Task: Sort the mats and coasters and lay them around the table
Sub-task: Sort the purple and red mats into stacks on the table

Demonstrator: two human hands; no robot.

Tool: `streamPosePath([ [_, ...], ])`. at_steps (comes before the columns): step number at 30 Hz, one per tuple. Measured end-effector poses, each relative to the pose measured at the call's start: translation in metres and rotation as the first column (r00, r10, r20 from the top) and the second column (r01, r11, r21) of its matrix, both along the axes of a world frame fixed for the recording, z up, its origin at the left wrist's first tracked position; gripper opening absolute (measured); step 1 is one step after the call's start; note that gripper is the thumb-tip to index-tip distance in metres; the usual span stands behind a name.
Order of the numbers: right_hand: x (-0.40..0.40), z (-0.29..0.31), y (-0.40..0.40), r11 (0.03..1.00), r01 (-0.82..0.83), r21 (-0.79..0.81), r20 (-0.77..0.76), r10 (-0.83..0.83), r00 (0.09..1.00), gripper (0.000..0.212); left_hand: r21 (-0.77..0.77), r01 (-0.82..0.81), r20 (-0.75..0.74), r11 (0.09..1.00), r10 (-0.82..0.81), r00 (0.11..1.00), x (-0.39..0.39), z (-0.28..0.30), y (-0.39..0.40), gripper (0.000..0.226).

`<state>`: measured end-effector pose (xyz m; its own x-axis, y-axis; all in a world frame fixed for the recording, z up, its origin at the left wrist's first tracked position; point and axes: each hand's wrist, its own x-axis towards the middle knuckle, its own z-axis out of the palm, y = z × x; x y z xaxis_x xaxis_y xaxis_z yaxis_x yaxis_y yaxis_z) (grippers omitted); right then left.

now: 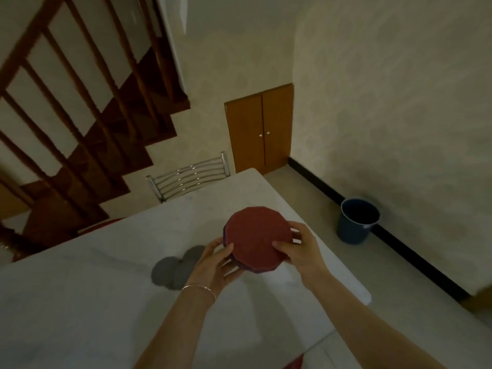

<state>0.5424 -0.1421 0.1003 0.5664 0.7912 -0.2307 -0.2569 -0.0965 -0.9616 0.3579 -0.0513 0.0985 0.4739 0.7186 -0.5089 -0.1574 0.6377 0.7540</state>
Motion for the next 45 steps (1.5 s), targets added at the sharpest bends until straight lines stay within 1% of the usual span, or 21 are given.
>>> streamPosePath([
  [3,0.027,0.004,0.002,1.0,-0.018,0.009,0.07,0.017,0.997,0.051,0.004,-0.052,0.017,0.999,0.051,0.999,0.023,0.0,-0.006,0.045],
  [5,0.037,0.007,0.006,0.999,-0.041,0.025,0.1,0.039,0.994,0.053,0.003,-0.092,0.014,0.996,0.092,0.996,0.033,0.001,-0.009,0.039],
  [9,0.048,0.014,0.016,0.995,-0.079,0.054,0.154,0.07,0.986,0.057,0.001,-0.138,0.023,0.99,0.138,0.99,0.044,-0.001,-0.003,0.043],
  [13,0.055,0.018,0.031,0.995,-0.1,0.019,0.196,0.094,0.976,0.053,0.014,-0.142,0.11,0.99,0.14,0.984,0.05,-0.008,0.01,0.042],
  [15,0.056,0.019,0.041,0.997,-0.077,-0.019,0.291,0.079,0.953,0.054,0.011,-0.136,0.151,0.991,0.133,0.98,0.051,-0.016,0.021,0.036],
  [17,0.058,0.022,0.052,0.998,-0.025,-0.062,0.411,0.049,0.91,0.053,0.0,-0.137,0.186,0.991,0.135,0.973,0.056,-0.02,0.033,0.03],
  [19,0.063,0.025,0.063,0.996,-0.009,-0.086,0.498,0.051,0.866,0.05,-0.006,-0.157,0.191,0.988,0.156,0.969,0.063,-0.023,0.04,0.024],
  [23,0.074,0.031,0.085,0.994,-0.054,-0.093,0.556,0.097,0.826,0.045,-0.061,-0.221,0.198,0.973,0.229,0.953,0.073,-0.027,0.049,0.021],
  [24,0.077,0.03,0.09,0.993,-0.061,-0.098,0.574,0.107,0.812,0.044,-0.068,-0.234,0.186,0.97,0.242,0.952,0.076,-0.027,0.052,0.021],
  [27,0.086,0.023,0.1,0.992,-0.082,-0.099,0.678,0.128,0.724,0.042,-0.057,-0.269,0.134,0.961,0.274,0.952,0.083,-0.029,0.06,0.022],
  [29,0.095,0.019,0.109,0.987,-0.125,-0.1,0.711,0.159,0.685,0.05,-0.048,-0.311,0.095,0.949,0.314,0.945,0.089,-0.033,0.064,0.023],
  [31,0.106,0.012,0.118,0.969,-0.237,-0.072,0.729,0.213,0.65,0.057,-0.052,-0.362,0.06,0.931,0.365,0.929,0.097,-0.039,0.063,0.022],
  [33,0.117,0.0,0.128,0.919,-0.383,-0.088,0.745,0.316,0.588,0.058,-0.058,-0.412,0.017,0.91,0.413,0.911,0.103,-0.045,0.059,0.022],
  [35,0.131,-0.02,0.138,0.846,-0.507,-0.168,0.749,0.444,0.492,0.058,-0.065,-0.466,-0.029,0.882,0.465,0.885,0.111,-0.053,0.052,0.022],
  [37,0.142,-0.044,0.144,0.784,-0.569,-0.25,0.728,0.539,0.423,0.055,-0.072,-0.509,-0.075,0.858,0.504,0.86,0.118,-0.061,0.044,0.024],
  [41,0.15,-0.086,0.154,0.716,-0.629,-0.303,0.64,0.642,0.422,0.05,-0.079,-0.59,-0.167,0.804,0.572,0.803,0.121,-0.078,0.027,0.026],
  [45,0.155,-0.119,0.166,0.718,-0.614,-0.328,0.625,0.652,0.429,0.052,-0.067,-0.675,-0.224,0.735,0.648,0.728,0.102,-0.091,0.009,0.025],
])
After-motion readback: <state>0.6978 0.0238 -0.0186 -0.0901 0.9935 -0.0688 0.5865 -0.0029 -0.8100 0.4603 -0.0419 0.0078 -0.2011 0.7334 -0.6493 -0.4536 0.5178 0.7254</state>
